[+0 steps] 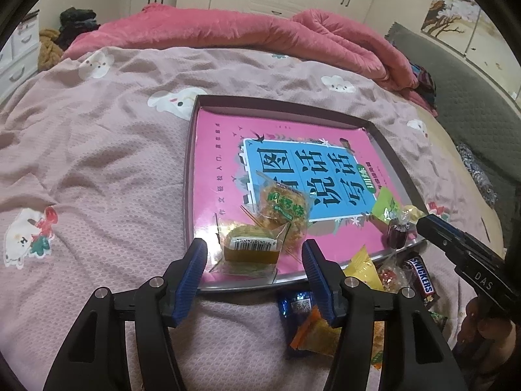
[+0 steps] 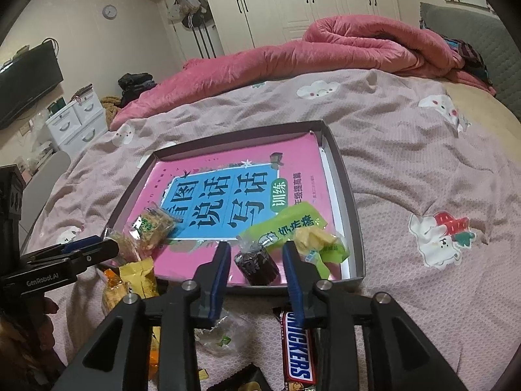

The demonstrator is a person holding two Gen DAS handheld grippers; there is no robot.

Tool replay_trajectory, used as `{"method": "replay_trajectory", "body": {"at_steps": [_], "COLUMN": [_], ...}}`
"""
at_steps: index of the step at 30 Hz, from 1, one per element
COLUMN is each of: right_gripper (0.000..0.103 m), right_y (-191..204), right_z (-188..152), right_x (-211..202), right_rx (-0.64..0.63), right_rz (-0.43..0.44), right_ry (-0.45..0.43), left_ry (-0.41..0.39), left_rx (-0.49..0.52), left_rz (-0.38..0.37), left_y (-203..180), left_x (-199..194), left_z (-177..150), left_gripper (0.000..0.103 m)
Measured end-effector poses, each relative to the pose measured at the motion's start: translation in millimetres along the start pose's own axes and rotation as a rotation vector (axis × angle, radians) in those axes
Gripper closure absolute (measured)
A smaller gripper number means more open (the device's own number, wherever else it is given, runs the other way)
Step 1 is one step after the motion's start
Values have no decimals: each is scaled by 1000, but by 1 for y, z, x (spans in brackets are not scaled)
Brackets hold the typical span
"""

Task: Organize snacks
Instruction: 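Move both grippers back from the tray to the snacks beside it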

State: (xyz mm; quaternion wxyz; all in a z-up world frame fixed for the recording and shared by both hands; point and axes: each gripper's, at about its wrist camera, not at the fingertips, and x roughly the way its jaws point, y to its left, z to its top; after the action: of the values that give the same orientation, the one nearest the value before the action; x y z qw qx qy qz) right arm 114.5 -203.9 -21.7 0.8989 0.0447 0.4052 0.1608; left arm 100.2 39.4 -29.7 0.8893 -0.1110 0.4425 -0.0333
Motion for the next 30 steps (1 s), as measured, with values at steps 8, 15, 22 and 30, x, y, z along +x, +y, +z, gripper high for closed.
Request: {"method": "replay_trajectory", "body": {"at_steps": [8,15,22,30], "right_gripper": [55,50,48,46], "right_y": [3,4,8,11], "right_z": [2,2,2,1], "right_x": [-12,-20,-26,-33], "right_rx": [-5,-9,-31,-41], "right_rz": [14,19,25,39], "right_ry": [-34,-49,-60,-74], "left_ry": [-13,-13,-31,-24], "left_rx": [-8,-16,-18,-3], "left_rz": [-3,-19,-44,-39], "left_y": [0,-2,-7,-14], "left_x": [-11,-21,-33,-37], "left_z": [0,-2,-3,-5], "left_gripper": [40,40,23,23]}}
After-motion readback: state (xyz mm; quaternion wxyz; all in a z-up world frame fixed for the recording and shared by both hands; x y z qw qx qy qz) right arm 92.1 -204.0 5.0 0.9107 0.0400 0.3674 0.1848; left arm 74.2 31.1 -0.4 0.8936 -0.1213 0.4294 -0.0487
